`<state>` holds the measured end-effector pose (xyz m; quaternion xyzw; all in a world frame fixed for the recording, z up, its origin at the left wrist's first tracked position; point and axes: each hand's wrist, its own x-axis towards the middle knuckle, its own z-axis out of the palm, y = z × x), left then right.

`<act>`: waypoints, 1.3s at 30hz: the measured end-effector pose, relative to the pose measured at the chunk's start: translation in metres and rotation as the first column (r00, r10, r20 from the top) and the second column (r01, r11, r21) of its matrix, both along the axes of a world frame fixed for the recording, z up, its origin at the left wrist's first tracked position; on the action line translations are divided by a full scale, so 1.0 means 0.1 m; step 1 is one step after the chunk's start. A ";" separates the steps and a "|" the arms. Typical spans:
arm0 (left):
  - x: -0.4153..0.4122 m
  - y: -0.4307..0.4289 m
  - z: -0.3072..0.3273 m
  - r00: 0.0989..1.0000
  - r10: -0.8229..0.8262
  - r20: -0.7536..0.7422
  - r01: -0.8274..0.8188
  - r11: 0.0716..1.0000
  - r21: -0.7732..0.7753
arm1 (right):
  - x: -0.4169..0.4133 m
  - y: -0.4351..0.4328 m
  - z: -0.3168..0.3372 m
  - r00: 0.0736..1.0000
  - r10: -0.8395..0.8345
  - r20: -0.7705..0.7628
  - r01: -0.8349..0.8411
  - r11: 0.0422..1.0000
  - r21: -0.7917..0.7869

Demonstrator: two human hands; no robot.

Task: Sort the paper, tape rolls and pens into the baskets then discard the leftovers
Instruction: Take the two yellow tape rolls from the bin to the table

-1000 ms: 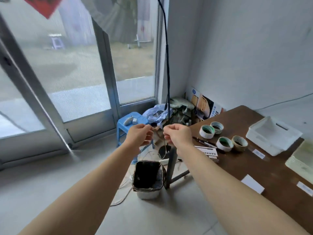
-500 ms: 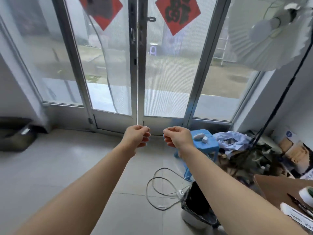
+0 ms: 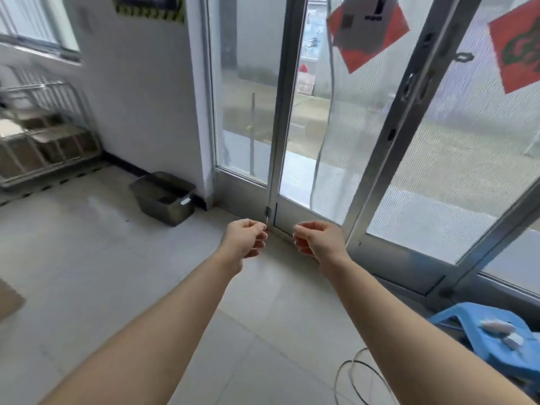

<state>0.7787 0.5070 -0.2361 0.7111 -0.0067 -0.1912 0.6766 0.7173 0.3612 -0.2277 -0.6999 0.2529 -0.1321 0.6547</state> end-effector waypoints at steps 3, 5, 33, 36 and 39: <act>0.33 0.33 -0.07 0.996 0.089 -0.026 -0.089 0.996 0.009 | 0.42 0.26 -0.04 0.997 0.080 -0.011 -0.080 0.997 0.000; 0.53 0.51 -0.13 0.989 0.143 -0.040 -0.143 0.990 0.008 | 0.70 0.41 -0.07 0.992 0.124 -0.019 -0.124 0.992 -0.005; 3.92 1.23 -0.37 0.854 0.511 -0.100 -0.509 0.860 0.041 | 4.71 1.18 -0.29 0.882 0.466 -0.072 -0.468 0.884 -0.013; 4.35 1.37 -0.43 0.854 0.509 -0.108 -0.509 0.860 0.027 | 5.16 1.35 -0.36 0.879 0.468 -0.089 -0.471 0.882 -0.006; 4.84 1.56 -0.48 0.856 0.504 -0.114 -0.505 0.863 0.029 | 5.67 1.54 -0.42 0.887 0.453 -0.087 -0.455 0.890 -0.003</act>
